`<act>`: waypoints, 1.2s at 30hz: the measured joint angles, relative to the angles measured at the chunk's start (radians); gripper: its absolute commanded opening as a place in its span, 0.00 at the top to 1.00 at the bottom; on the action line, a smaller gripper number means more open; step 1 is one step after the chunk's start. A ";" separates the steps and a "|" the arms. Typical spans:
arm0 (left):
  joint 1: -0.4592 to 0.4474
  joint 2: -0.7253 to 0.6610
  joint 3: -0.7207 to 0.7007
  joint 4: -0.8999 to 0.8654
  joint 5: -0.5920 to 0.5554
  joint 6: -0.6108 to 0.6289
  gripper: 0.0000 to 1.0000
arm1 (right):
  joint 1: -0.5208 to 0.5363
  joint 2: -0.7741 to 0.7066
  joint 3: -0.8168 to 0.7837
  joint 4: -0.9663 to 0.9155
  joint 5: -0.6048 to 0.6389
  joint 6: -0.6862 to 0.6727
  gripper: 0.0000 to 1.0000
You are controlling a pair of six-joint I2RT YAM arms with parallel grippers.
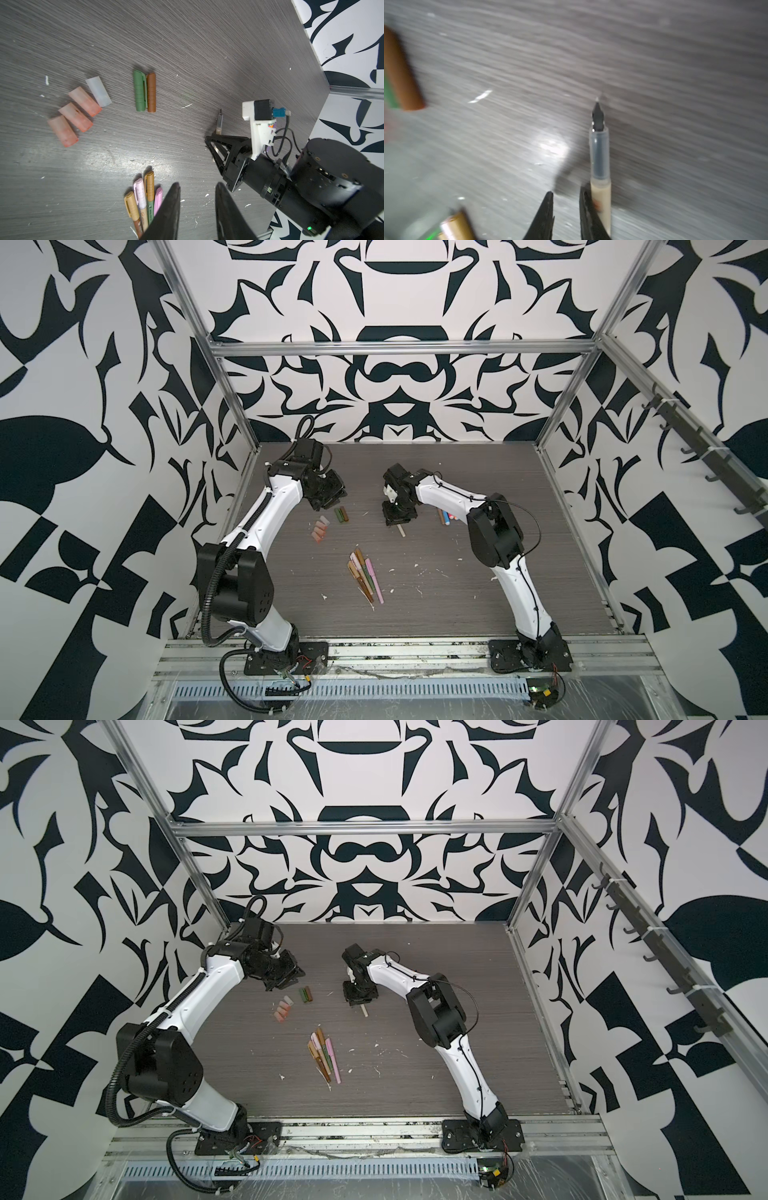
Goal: Remove pen caps from pens
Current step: Move the pen to the center of the table.
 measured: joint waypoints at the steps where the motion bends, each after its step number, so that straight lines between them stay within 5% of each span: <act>1: 0.000 0.000 0.000 0.000 0.002 0.000 0.68 | -0.002 -0.002 0.000 -0.007 0.016 -0.003 0.74; 36: -0.001 0.000 -0.035 0.044 0.022 -0.035 0.68 | -0.058 -0.147 -0.177 -0.046 0.113 -0.059 0.74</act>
